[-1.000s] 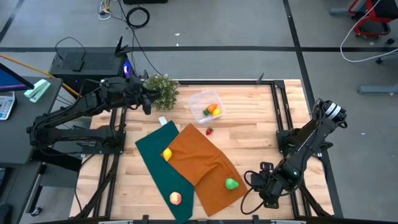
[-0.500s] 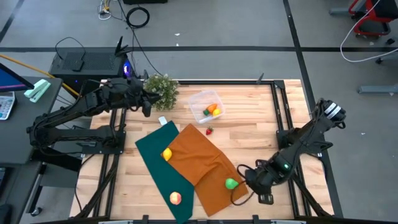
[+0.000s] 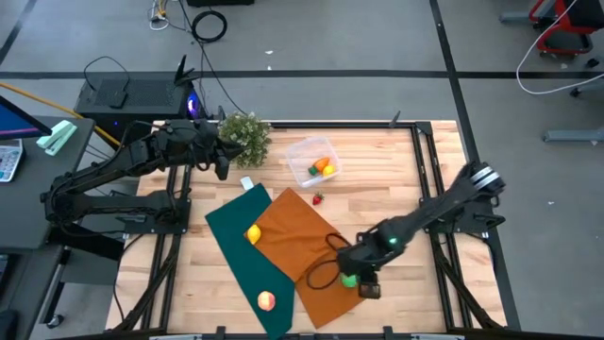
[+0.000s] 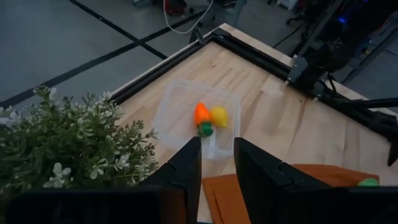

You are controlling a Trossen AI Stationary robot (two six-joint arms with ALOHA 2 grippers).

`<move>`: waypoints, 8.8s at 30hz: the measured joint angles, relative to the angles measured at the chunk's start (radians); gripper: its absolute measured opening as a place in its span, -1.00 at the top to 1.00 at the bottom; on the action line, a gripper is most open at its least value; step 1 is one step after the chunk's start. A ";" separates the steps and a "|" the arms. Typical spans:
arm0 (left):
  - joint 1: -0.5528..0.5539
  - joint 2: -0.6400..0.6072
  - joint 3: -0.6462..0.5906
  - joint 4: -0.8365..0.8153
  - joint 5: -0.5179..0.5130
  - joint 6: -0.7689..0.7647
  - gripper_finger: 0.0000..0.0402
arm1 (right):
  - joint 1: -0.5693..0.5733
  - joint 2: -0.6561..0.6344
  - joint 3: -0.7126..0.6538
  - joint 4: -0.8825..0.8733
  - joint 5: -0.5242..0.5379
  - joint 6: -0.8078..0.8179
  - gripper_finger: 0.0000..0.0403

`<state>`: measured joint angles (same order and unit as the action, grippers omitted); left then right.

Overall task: Pick and placing Produce into tupperware
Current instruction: Put the green pear into the transparent bin, then put the yellow lemon into the transparent bin

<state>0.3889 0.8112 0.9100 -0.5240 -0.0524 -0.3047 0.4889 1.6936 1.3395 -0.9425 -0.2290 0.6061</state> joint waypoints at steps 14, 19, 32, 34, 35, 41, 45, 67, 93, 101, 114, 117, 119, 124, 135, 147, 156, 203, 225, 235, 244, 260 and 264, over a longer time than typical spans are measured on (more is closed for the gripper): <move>0.000 0.000 0.000 -0.008 0.043 0.002 0.49 | 0.001 0.178 0.118 -0.021 0.088 -0.044 0.11; 0.000 0.000 0.000 -0.013 0.058 0.002 0.49 | 0.008 0.178 0.118 0.003 0.090 -0.054 -0.06; 0.000 0.000 0.000 -0.030 0.058 0.003 0.49 | 0.021 0.178 0.089 0.018 0.098 0.037 -0.70; 0.000 0.000 0.000 -0.030 0.058 0.003 0.49 | 0.025 0.178 0.079 0.017 0.104 0.049 -0.72; 0.000 0.000 0.000 -0.030 0.058 0.003 0.49 | 0.026 0.178 0.073 0.017 0.105 0.053 -0.72; 0.000 0.000 0.000 -0.030 0.058 0.005 0.49 | 0.034 0.178 0.047 0.040 0.130 0.075 -0.65; 0.000 0.000 0.000 -0.030 0.058 0.005 0.49 | 0.034 0.178 0.022 0.103 0.132 0.078 -0.63; 0.000 0.000 0.000 -0.027 0.058 0.004 0.49 | 0.038 0.178 -0.095 0.202 0.123 0.127 -0.62; 0.000 0.000 0.000 -0.019 0.057 0.003 0.49 | 0.038 0.204 -0.096 0.243 0.145 0.154 -0.19; 0.001 0.000 0.000 -0.019 0.057 0.003 0.49 | 0.037 0.204 -0.088 0.236 0.099 0.151 0.04; 0.001 0.000 0.000 -0.019 0.057 0.004 0.49 | 0.031 0.197 0.036 0.070 0.092 0.083 0.05; 0.001 0.000 0.000 -0.019 0.057 0.005 0.49 | 0.013 0.196 0.083 0.032 0.094 0.039 0.05; 0.001 0.000 0.000 -0.016 0.057 0.005 0.49 | -0.012 0.196 0.112 0.006 0.101 0.021 0.05; 0.001 0.000 0.000 -0.010 0.057 0.003 0.49 | -0.100 0.196 0.168 -0.063 0.104 0.016 0.05; 0.001 0.000 0.000 -0.011 0.057 0.002 0.49 | -0.320 0.196 0.266 -0.127 0.195 -0.134 0.06; 0.001 0.000 0.000 -0.011 0.058 0.002 0.49 | -0.566 0.196 0.271 -0.138 0.202 -0.144 0.06; 0.001 0.000 0.000 -0.013 0.058 0.010 0.49 | -0.696 0.196 0.271 -0.100 0.213 -0.163 0.06; 0.001 0.000 0.000 -0.013 0.057 0.029 0.49 | -0.924 0.630 0.846 -0.339 0.295 -0.841 0.07; 0.001 0.000 0.000 -0.025 0.057 0.036 0.49 | -0.942 0.671 0.784 -0.297 0.316 -1.048 0.07; 0.001 0.000 0.000 -0.028 0.057 0.028 0.49 | -0.938 0.671 0.760 -0.231 0.347 -1.056 0.07; 0.001 0.000 0.000 -0.028 0.057 0.028 0.49 | -0.938 0.671 0.760 -0.234 0.347 -1.056 -0.07; 0.000 0.000 0.000 -0.036 0.057 0.028 0.49 | -0.908 0.593 0.761 -0.286 0.431 -1.055 -0.12; 0.001 0.000 0.000 -0.037 0.057 0.029 0.49 | -0.895 0.504 0.761 -0.325 0.432 -0.960 -0.11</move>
<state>0.3897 0.8116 0.9100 -0.5606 0.0048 -0.2760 -0.4061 2.1973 2.1004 -1.2677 0.2033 -0.3543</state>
